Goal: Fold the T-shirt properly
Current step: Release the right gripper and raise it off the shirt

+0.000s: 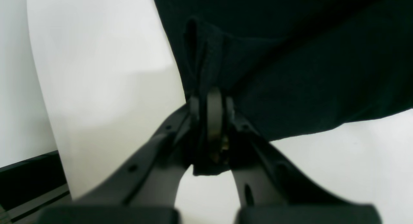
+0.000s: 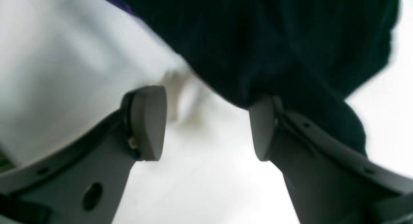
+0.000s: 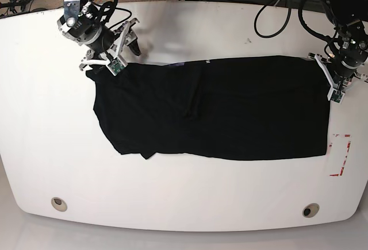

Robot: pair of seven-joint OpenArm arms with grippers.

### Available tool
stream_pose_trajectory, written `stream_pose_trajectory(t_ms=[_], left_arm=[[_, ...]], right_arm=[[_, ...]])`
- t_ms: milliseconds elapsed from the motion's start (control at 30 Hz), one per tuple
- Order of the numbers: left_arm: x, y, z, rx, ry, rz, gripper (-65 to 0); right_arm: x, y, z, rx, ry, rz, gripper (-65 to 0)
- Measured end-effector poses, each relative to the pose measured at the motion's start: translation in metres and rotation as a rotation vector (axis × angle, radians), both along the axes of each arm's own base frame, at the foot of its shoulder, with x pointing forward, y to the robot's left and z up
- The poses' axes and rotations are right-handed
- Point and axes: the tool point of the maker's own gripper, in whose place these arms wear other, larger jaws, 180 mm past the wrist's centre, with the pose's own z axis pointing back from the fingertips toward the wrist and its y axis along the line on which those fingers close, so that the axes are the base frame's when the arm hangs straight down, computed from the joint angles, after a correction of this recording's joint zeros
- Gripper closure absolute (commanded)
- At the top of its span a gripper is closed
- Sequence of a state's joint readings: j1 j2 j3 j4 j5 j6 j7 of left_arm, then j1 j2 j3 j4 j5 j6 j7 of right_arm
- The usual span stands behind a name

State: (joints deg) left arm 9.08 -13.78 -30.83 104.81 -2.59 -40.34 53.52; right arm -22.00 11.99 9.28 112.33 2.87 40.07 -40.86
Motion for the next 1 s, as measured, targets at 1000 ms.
stream_pose_trajectory(t_ms=[1000], left_arm=[[-0.001, 0.0, 0.0, -0.001, 0.001, 0.001, 0.0]], right_arm=[[0.049, -0.011, -0.011, -0.118, -0.177, 0.024, -29.2]])
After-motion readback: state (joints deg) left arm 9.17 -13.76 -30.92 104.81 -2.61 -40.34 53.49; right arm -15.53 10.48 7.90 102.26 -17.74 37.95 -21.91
